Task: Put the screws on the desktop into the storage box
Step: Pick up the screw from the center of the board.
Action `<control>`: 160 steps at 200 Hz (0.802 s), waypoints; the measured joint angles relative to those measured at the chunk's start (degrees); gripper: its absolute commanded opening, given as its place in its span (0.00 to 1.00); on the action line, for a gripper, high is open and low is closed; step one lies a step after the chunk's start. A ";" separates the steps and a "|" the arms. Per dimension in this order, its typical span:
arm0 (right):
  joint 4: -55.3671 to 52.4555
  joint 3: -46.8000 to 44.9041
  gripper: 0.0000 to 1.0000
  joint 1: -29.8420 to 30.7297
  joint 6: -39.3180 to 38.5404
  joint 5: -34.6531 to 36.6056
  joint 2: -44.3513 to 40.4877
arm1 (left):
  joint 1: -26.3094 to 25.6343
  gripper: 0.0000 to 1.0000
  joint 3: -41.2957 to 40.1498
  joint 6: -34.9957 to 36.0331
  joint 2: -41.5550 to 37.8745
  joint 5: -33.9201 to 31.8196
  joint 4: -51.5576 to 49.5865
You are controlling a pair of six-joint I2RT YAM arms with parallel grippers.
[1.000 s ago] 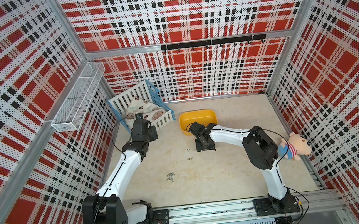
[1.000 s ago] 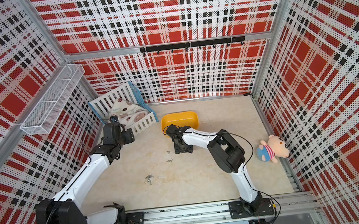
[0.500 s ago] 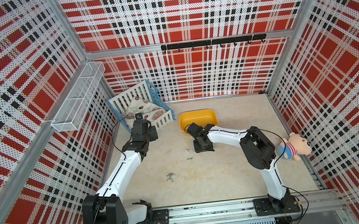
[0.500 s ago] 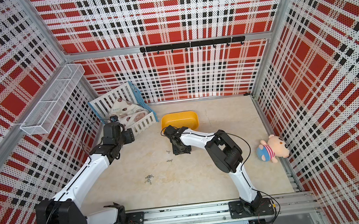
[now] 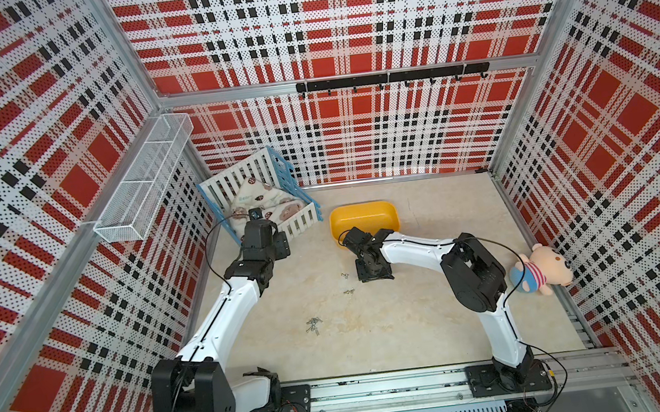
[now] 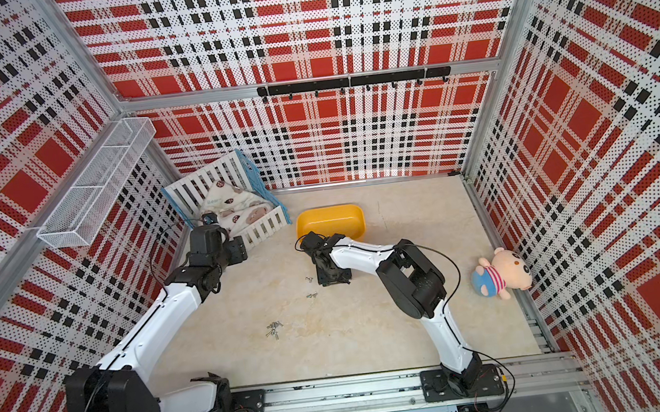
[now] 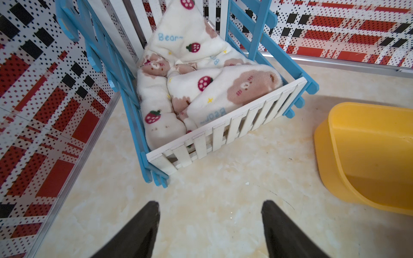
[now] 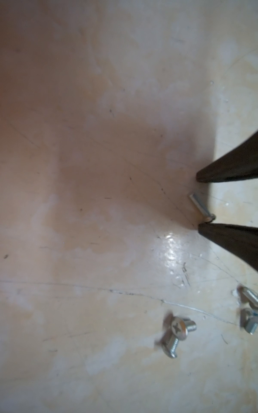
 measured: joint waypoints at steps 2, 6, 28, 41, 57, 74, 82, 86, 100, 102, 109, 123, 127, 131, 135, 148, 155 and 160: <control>0.00 0.00 0.33 0.00 0.02 0.00 0.00 | 0.00 0.77 -0.02 0.00 0.00 0.00 0.00; -0.04 0.00 0.32 0.00 -0.02 0.00 0.00 | 0.00 0.77 -0.07 0.00 0.00 0.00 0.02; -0.28 0.00 0.28 0.00 0.00 0.07 0.00 | 0.00 0.77 -0.09 0.02 0.00 0.00 0.00; -0.42 0.00 0.26 0.00 0.02 0.13 0.00 | 0.00 0.77 -0.09 0.02 0.00 0.00 0.02; -0.55 0.00 0.23 0.00 0.04 0.22 0.00 | 0.00 0.77 -0.11 0.02 0.00 0.00 0.02; -0.74 0.00 0.19 0.00 0.02 0.31 0.00 | 0.00 0.77 -0.11 0.02 -0.02 0.02 0.02; -0.83 0.00 0.18 0.00 0.04 0.35 0.00 | 0.00 0.77 -0.11 0.02 -0.02 0.02 0.02; -0.87 0.00 0.18 0.00 0.02 0.42 0.00 | 0.00 0.77 -0.11 0.02 -0.02 0.02 0.02; -0.96 0.00 0.16 -0.02 0.00 0.52 0.00 | 0.00 0.77 -0.11 0.02 -0.02 0.02 0.02; -0.98 0.00 0.16 -0.02 0.02 0.52 0.00 | 0.00 0.77 -0.11 0.02 -0.02 0.02 0.02; -0.98 0.00 0.16 -0.02 0.00 0.55 0.00 | 0.00 0.78 -0.11 0.02 -0.02 0.02 0.02; -1.03 0.00 0.14 -0.02 0.00 0.61 0.00 | 0.00 0.77 -0.11 0.02 -0.02 0.02 0.02; -1.05 0.00 0.13 -0.04 -0.02 0.63 0.00 | 0.00 0.77 -0.11 0.02 -0.02 0.02 0.02; -1.05 0.00 0.12 -0.04 0.00 0.66 0.00 | 0.00 0.77 -0.11 0.02 -0.02 0.02 0.02; -1.05 0.00 0.10 -0.07 -0.02 0.66 0.00 | 0.00 0.77 -0.13 0.02 -0.02 0.02 0.02; -1.03 0.00 0.07 -0.07 0.00 0.68 0.00 | 0.00 0.77 -0.13 0.02 -0.02 0.02 0.02; -1.01 0.00 0.05 -0.07 0.00 0.68 0.00 | 0.00 0.77 -0.13 0.02 -0.02 0.02 0.02; -1.01 0.00 0.04 -0.07 0.00 0.68 0.00 | 0.00 0.77 -0.13 0.02 -0.02 0.02 0.02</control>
